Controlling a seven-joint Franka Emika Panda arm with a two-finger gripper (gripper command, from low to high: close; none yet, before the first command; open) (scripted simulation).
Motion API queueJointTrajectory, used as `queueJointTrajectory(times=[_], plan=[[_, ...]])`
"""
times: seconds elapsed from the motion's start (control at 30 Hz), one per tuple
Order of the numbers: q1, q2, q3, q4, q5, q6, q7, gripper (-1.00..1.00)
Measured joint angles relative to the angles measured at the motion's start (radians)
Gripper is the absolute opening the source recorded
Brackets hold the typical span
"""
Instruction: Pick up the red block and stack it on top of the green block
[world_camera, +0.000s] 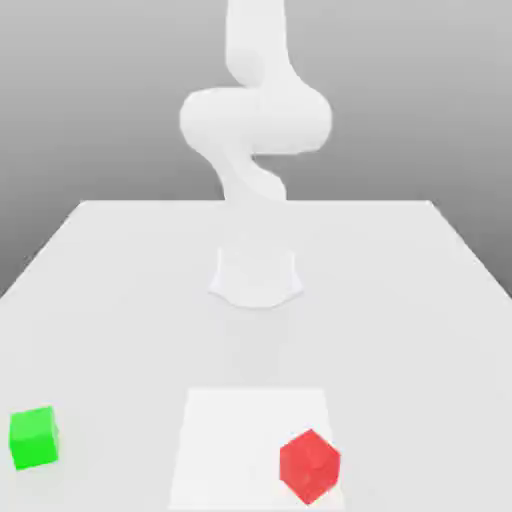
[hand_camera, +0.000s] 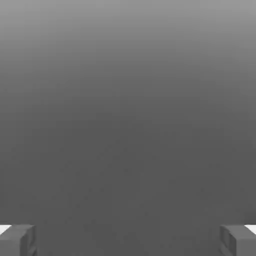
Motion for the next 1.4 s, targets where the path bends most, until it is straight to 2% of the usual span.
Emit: queueJointTrajectory(times=[0.37,0.77,0.93,0.97,1.2,1.4], plan=[[0.091,0.405,-0.035,-0.09,0.008,0.165,-0.23,0.0],[0.136,0.84,-0.019,-0.185,0.017,0.341,-0.477,0.0],[0.131,1.021,-0.008,-0.176,0.017,0.473,-0.505,0.0],[0.129,1.057,-0.006,-0.171,0.019,0.503,-0.507,-1.0],[0.129,1.066,-0.005,-0.17,0.018,0.509,-0.507,-1.0],[0.11,0.901,-0.034,-0.189,0.018,0.362,-0.477,-1.0]])
